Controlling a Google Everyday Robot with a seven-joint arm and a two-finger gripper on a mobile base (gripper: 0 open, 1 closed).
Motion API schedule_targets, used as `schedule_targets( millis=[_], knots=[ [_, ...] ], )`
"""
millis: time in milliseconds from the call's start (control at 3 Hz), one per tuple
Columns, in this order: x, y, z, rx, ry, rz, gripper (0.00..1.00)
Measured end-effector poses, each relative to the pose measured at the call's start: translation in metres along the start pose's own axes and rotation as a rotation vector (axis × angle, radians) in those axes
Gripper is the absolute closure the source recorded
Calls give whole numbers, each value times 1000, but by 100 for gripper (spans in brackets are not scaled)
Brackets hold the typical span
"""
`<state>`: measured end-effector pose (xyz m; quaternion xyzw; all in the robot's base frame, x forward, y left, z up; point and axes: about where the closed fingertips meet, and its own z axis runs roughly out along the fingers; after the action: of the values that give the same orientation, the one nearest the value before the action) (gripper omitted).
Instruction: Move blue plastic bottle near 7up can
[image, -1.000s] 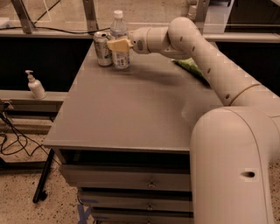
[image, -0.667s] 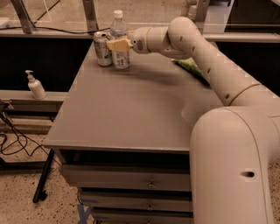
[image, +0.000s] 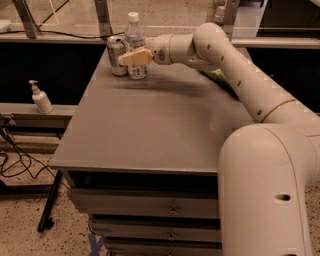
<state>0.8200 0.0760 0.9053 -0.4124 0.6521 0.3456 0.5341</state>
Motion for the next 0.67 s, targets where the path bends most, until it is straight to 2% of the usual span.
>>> schedule_targets(
  millis=[333,667],
  knots=[
    [0,4,-8,-30,-22,-19,0],
    [-11,2,-25,-27,-48,-44,0]
  ],
)
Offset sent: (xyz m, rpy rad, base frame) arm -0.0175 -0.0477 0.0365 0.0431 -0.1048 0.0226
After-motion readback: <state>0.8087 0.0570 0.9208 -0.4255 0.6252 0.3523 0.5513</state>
